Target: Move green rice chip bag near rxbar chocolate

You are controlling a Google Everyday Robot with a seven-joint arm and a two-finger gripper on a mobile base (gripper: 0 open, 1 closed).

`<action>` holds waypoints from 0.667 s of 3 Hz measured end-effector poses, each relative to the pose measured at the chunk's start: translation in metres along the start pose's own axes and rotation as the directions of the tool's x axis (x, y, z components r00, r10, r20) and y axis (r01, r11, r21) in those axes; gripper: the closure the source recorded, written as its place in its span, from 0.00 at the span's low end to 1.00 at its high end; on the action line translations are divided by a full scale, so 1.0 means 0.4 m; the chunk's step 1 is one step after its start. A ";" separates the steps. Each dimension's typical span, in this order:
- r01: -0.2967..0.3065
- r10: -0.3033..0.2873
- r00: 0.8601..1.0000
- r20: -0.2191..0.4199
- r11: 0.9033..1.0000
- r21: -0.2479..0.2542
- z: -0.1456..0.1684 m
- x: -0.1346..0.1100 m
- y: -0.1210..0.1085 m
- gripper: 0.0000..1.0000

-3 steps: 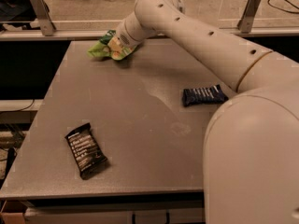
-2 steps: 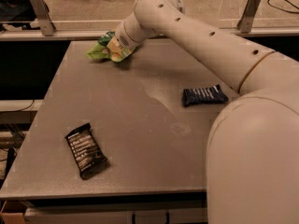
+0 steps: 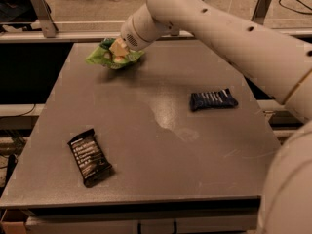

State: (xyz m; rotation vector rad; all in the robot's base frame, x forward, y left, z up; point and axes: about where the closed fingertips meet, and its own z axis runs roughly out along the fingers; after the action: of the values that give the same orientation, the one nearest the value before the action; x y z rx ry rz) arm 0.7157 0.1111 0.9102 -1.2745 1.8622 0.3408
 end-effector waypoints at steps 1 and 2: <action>-0.015 0.016 1.000 0.004 0.998 -0.054 -0.105 -0.004 0.082 1.00; -0.048 0.048 0.999 -0.004 0.992 -0.119 -0.186 0.020 0.172 1.00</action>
Offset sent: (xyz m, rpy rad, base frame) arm -0.1550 -0.0394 0.0281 0.0671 0.1949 0.0854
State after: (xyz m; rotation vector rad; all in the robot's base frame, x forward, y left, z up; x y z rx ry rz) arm 0.6193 0.0902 0.9348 -1.3103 1.8998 0.4840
